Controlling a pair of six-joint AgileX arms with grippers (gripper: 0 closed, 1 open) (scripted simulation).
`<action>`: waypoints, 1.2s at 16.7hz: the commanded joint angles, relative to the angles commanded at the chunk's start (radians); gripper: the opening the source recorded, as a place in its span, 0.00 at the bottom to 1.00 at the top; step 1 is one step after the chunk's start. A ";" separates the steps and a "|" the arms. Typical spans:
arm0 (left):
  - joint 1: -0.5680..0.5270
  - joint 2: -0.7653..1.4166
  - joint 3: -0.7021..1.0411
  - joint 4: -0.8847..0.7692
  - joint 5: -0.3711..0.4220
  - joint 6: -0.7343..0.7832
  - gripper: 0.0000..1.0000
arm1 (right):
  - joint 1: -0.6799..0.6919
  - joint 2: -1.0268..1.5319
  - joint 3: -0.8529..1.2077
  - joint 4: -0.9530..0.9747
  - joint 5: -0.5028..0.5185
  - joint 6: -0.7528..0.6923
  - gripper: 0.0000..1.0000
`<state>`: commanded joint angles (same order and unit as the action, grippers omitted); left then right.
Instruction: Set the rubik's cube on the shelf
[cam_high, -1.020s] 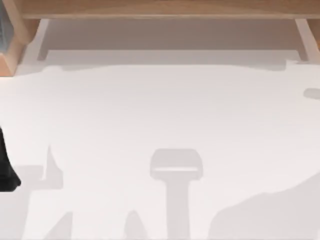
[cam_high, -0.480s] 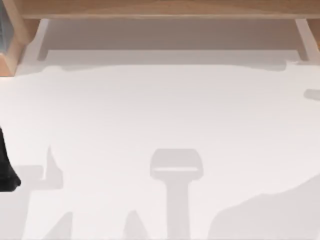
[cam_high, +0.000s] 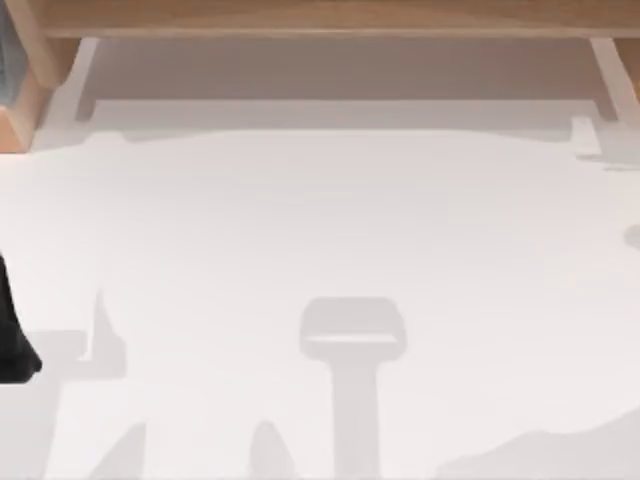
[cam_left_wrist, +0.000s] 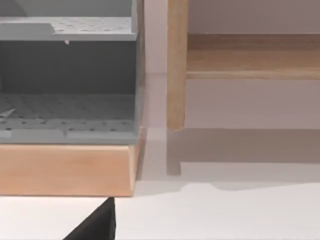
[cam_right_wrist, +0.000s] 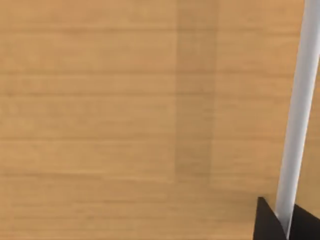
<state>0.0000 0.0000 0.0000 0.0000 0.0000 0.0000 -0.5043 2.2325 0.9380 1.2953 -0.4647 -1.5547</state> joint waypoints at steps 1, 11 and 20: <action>0.000 0.000 0.000 0.000 0.000 0.000 1.00 | -0.001 -0.001 -0.003 0.002 -0.001 0.000 0.00; 0.000 0.000 0.000 0.000 0.000 0.000 1.00 | -0.066 -0.077 -0.195 0.109 -0.066 0.004 0.00; 0.000 0.000 0.000 0.000 0.000 0.000 1.00 | -0.105 -0.107 -0.272 0.169 -0.105 0.001 0.00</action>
<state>0.0000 0.0000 0.0000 0.0000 0.0000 0.0000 -0.6097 2.1256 0.6663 1.4644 -0.5696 -1.5537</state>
